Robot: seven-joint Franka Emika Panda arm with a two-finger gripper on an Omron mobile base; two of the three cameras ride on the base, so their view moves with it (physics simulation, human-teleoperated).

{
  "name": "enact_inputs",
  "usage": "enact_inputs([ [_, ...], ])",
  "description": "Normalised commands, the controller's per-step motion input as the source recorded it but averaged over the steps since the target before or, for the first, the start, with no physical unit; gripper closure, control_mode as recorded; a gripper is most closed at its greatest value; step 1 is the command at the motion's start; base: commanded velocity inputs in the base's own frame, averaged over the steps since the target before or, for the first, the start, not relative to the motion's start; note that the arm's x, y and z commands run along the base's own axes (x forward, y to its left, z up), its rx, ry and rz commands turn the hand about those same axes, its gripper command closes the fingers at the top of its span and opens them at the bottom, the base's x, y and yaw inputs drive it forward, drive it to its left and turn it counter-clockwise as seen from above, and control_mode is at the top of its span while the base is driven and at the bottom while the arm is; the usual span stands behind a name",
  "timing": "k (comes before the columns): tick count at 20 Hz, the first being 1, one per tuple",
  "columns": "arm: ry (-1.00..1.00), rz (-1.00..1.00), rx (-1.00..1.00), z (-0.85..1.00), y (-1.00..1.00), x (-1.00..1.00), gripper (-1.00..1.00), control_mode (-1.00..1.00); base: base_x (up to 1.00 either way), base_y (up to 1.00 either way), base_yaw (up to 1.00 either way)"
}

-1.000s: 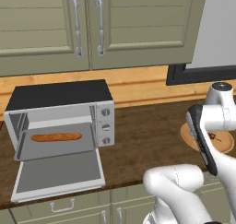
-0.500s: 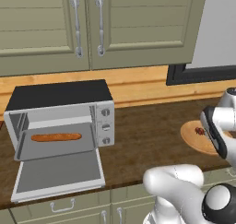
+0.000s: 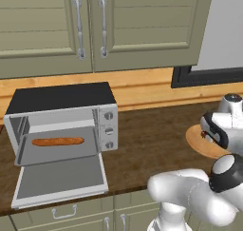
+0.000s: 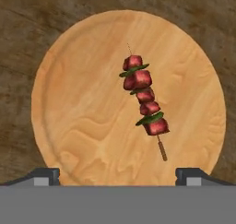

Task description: Pick up the kebab skewer and baguette bread, and place them inside the toaster oven. Close the toaster oven door and start by setting the timer.

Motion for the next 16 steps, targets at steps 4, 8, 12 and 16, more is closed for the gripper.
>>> enact_inputs([
  [4, 0.05, 0.06, 0.0, -0.33, -0.3, 0.49, -1.0, -1.0, 0.0, 0.0, 0.0],
  [8, 0.09, 0.06, 0.0, -0.34, -0.28, 0.29, -1.0, -1.0, 0.0, 0.0, 0.0],
  [12, 0.05, 0.09, 0.0, -0.29, -0.35, 0.16, -1.0, -1.0, 0.0, 0.0, 0.0],
  [16, 0.01, 0.08, 0.0, -0.22, -0.27, 0.09, -1.0, -1.0, 0.0, 0.0, 0.0],
])
